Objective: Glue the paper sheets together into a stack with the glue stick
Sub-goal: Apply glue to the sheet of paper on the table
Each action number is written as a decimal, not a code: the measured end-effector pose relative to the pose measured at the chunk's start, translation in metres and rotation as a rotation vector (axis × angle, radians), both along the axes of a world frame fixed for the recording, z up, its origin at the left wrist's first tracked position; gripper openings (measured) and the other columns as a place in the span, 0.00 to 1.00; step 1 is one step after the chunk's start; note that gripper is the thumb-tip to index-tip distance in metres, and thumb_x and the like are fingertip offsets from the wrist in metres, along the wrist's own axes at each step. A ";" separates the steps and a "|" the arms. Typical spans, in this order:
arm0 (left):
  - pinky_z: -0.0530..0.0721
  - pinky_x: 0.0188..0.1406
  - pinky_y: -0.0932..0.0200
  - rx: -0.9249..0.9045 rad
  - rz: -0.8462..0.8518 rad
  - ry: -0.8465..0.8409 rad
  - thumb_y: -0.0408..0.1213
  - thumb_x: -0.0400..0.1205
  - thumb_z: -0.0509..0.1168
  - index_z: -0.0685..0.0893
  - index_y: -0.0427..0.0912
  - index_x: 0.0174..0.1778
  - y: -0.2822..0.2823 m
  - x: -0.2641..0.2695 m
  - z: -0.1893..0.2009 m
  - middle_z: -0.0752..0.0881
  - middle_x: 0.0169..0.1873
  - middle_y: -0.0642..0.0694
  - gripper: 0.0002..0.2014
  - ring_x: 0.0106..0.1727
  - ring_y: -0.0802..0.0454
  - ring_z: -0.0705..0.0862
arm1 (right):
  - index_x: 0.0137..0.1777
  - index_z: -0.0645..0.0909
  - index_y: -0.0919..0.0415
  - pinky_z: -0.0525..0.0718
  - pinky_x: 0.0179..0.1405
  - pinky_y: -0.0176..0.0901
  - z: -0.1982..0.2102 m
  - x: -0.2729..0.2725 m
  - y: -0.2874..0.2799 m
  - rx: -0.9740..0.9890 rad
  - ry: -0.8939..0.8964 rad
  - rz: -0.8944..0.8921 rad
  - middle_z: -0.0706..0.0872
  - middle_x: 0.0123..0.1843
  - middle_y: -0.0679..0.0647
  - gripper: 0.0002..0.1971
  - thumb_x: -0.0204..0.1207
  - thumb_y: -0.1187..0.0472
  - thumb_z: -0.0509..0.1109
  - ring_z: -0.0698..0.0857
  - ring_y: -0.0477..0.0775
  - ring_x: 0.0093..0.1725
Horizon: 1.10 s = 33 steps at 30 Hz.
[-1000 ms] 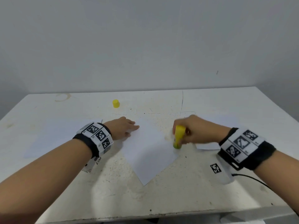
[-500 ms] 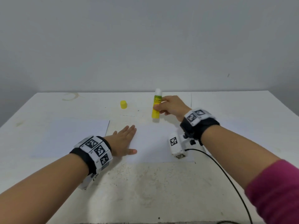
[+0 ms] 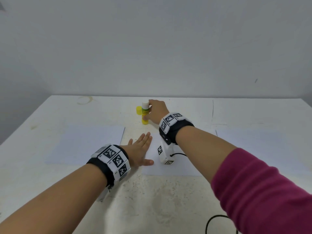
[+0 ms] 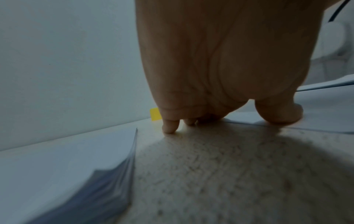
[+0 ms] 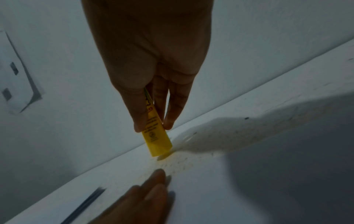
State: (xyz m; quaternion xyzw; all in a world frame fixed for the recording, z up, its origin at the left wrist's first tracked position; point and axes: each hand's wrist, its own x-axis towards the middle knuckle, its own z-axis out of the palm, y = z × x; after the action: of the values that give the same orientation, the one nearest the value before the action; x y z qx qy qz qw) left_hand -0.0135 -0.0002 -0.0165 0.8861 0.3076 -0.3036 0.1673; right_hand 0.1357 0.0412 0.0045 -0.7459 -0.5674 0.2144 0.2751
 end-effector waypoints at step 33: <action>0.43 0.84 0.47 0.030 -0.103 -0.022 0.90 0.37 0.41 0.30 0.41 0.82 0.012 -0.005 0.001 0.29 0.82 0.48 0.82 0.83 0.49 0.33 | 0.84 0.41 0.63 0.58 0.81 0.55 -0.003 0.172 -0.248 -0.725 -0.321 -0.058 0.47 0.84 0.59 0.83 0.32 0.16 0.70 0.50 0.59 0.83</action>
State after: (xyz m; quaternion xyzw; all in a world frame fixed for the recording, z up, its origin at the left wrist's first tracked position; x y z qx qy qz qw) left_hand -0.0181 0.0122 -0.0159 0.9064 0.2643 -0.2976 0.1416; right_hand 0.3081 -0.2067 0.0016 -0.8343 -0.4696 0.2736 -0.0921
